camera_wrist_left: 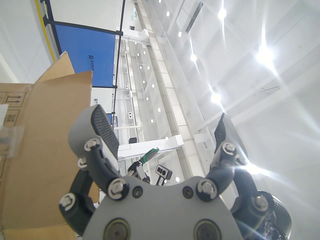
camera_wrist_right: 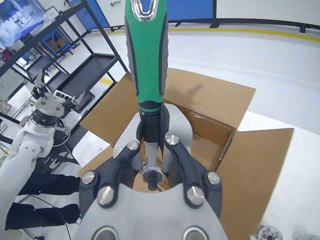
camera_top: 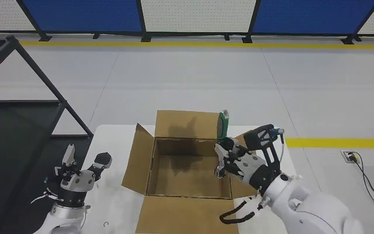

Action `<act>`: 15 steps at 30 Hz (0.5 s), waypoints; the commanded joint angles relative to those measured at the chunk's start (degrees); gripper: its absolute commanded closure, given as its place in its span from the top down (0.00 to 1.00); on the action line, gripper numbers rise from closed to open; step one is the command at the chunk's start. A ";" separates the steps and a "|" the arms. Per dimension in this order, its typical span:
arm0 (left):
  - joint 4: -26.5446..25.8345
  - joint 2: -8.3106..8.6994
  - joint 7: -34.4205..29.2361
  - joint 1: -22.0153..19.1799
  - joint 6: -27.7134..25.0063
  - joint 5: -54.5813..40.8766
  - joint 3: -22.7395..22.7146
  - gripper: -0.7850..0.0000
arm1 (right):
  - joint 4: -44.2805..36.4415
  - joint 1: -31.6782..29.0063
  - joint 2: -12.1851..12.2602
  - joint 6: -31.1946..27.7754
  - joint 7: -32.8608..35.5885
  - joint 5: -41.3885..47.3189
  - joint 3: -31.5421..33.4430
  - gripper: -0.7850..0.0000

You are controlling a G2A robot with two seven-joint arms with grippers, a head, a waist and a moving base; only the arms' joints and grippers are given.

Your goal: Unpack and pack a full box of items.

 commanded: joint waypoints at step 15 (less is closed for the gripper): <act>0.82 0.08 -1.05 -2.19 1.67 1.09 2.04 1.00 | -3.47 -13.04 2.00 -0.32 -0.18 6.46 21.57 0.00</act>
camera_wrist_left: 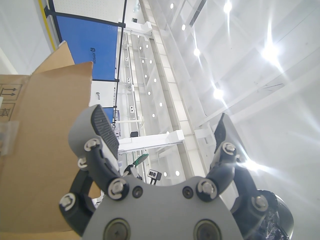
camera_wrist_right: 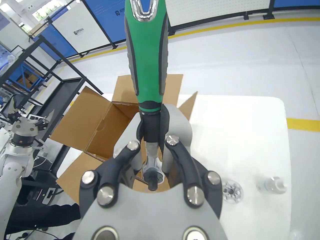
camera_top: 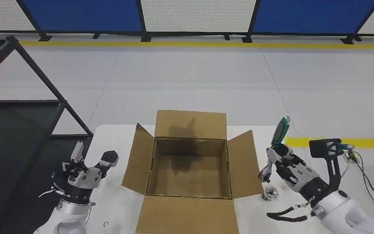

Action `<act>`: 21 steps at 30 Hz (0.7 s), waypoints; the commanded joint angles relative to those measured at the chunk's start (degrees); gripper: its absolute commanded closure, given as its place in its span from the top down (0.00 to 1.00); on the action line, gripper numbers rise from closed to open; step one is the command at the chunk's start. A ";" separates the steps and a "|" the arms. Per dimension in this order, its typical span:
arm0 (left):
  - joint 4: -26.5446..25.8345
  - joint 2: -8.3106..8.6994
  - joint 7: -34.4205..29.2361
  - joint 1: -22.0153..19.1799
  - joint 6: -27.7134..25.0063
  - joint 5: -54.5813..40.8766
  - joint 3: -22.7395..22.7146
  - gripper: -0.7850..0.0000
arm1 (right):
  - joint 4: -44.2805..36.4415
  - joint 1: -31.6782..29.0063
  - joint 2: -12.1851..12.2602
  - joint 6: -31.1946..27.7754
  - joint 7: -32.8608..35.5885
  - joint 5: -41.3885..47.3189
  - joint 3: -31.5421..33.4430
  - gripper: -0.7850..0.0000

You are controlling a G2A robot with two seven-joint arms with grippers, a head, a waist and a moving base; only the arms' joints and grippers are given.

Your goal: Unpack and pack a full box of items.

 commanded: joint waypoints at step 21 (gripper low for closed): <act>0.27 0.10 0.16 -1.47 1.17 2.05 1.86 1.00 | 17.99 -7.24 1.67 5.33 4.63 1.78 0.51 0.00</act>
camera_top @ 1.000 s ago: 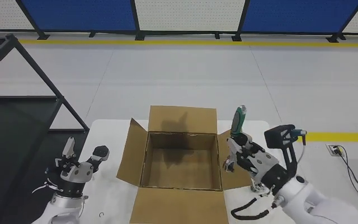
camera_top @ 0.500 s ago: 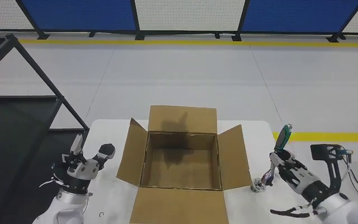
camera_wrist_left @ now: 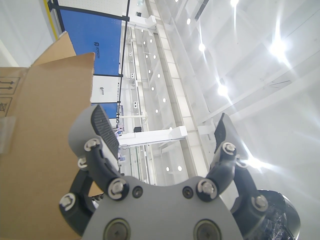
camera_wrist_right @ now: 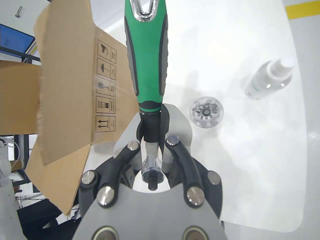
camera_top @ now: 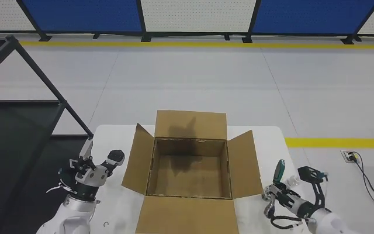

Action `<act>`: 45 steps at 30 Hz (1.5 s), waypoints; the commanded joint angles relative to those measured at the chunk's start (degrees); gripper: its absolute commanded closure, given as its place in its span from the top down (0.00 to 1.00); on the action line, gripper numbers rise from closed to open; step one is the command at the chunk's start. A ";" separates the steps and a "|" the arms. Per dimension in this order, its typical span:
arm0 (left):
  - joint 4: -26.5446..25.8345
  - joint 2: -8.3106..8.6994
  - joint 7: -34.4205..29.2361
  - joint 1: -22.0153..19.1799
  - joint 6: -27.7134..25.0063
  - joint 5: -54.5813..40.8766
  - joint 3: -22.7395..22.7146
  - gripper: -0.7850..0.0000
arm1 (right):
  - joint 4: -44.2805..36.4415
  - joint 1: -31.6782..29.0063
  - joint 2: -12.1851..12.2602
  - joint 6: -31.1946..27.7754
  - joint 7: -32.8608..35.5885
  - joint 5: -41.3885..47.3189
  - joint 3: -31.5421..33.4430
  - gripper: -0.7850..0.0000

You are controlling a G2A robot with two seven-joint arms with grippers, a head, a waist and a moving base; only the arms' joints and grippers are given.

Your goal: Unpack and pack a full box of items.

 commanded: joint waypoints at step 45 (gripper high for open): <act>-0.45 0.11 0.51 1.55 -1.21 -0.86 -0.87 1.00 | 22.40 12.85 2.65 8.06 6.10 -11.61 -15.24 0.32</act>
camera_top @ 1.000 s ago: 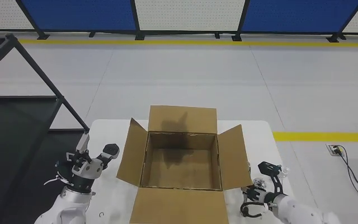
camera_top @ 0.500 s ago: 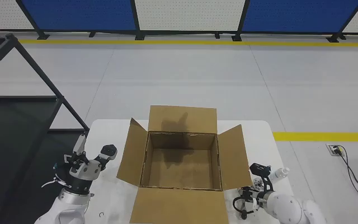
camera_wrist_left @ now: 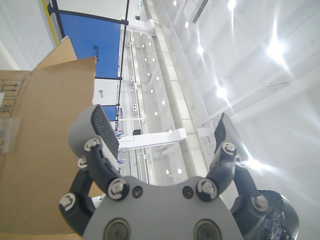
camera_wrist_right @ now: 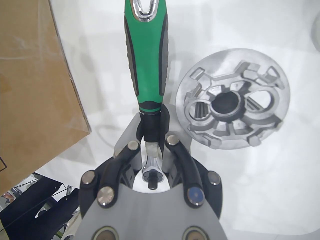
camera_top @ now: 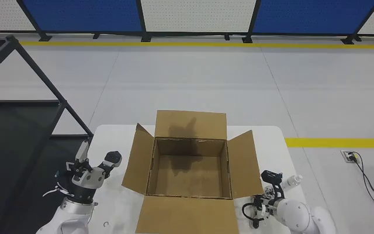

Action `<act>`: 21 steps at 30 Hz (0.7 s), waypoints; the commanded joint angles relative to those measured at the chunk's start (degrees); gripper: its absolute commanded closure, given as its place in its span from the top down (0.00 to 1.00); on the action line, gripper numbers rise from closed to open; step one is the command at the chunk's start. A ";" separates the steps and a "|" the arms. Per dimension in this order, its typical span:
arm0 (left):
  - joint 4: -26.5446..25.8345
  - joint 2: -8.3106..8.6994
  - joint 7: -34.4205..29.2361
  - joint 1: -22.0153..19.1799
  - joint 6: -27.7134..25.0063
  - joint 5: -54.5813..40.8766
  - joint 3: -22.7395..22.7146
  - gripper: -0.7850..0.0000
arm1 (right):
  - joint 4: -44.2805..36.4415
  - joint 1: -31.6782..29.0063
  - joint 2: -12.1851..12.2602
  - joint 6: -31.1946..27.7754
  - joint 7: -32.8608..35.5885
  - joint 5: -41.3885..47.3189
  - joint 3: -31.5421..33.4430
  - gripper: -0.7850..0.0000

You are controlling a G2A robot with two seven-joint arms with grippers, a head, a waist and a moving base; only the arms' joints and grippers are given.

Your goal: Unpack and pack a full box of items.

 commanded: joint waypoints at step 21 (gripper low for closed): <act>0.10 0.08 -0.08 0.03 0.11 -0.16 -0.44 1.00 | -10.29 -4.78 1.11 -1.86 -3.19 6.27 3.80 0.52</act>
